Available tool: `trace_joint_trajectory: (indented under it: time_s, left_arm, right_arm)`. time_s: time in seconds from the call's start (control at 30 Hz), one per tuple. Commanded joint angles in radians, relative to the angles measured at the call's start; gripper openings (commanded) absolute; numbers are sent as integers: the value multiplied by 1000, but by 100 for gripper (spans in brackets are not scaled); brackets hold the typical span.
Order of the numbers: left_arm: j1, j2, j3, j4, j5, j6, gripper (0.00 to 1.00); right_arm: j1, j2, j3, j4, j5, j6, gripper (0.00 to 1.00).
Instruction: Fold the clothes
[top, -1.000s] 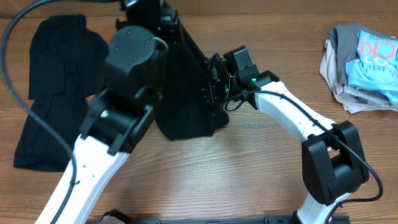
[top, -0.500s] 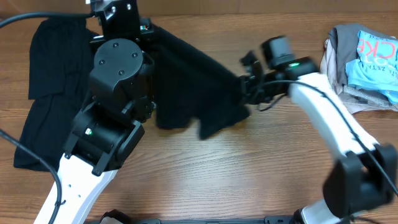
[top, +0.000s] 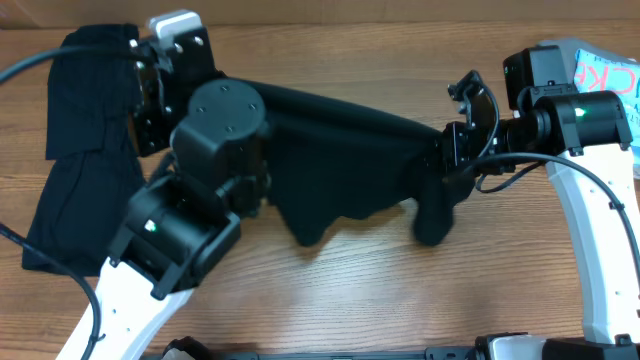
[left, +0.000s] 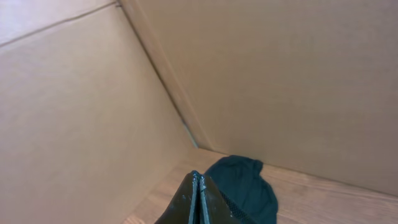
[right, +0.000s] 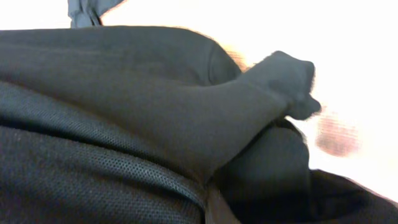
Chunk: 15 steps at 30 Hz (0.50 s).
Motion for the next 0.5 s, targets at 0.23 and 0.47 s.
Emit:
trace_joint_trajectory:
  time_s: [0.23, 0.47]
  left_arm:
    - [-120, -56, 17, -138, -185, -119, 4]
    - [-59, -51, 17, -420, 61, -419, 4]
  right_arm:
    - [1, -15, 4, 18, 116, -6, 4]
    - [1, 7, 4, 73, 139, -7, 4]
